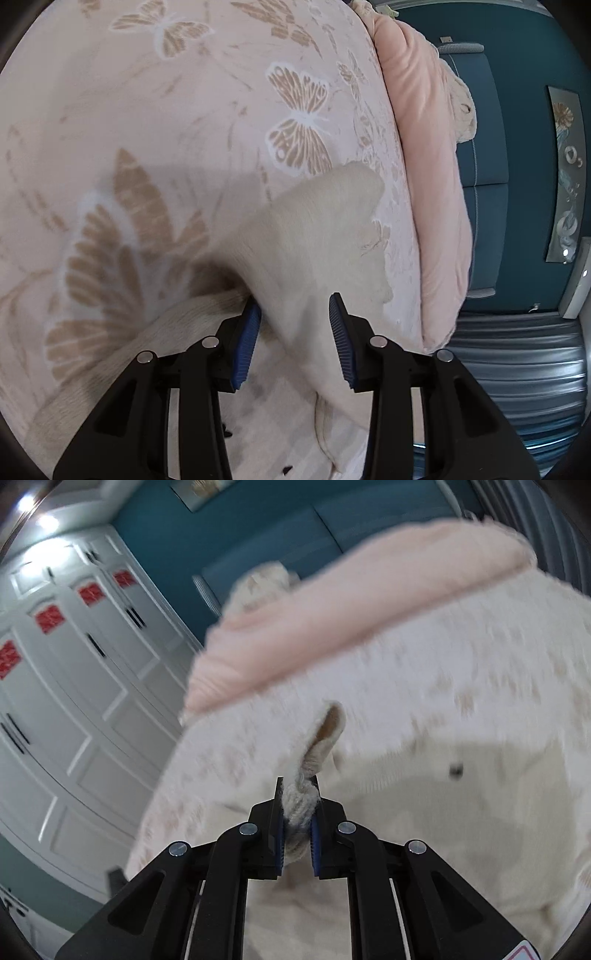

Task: Fold small clothes
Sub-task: 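Grasp the sweater hem with both tools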

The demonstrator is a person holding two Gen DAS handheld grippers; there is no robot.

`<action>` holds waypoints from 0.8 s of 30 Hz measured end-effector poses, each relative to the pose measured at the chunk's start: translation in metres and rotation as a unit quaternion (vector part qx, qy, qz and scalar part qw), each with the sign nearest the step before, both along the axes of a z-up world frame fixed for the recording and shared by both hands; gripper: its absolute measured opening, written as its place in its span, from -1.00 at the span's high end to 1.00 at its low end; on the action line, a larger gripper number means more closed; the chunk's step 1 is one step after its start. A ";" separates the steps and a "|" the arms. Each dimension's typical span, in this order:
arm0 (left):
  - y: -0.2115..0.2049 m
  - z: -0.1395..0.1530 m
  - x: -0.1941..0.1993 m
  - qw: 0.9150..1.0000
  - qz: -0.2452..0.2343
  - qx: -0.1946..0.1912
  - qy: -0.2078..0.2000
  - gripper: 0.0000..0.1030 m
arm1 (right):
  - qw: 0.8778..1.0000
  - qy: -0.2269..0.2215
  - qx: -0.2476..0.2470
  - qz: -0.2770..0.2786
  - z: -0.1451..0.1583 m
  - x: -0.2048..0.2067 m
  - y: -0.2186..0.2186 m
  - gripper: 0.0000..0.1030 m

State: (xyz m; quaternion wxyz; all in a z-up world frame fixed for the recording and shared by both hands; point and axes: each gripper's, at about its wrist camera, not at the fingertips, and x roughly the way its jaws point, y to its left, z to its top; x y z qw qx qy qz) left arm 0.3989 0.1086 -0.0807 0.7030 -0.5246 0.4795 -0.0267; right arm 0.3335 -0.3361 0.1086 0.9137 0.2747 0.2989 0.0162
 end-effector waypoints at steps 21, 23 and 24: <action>-0.029 -0.010 -0.002 0.984 -0.079 0.152 -0.041 0.76 | 0.980 0.141 0.082 -0.111 -0.151 -0.065 -0.109 0.55; -0.020 0.001 -0.019 0.983 -0.099 0.142 -0.056 0.64 | 0.985 0.119 0.074 -0.101 -0.135 -0.095 -0.109 0.41; -0.013 0.006 -0.029 0.983 -0.104 0.139 -0.064 0.58 | 0.987 0.120 0.041 -0.100 -0.124 -0.126 -0.104 0.09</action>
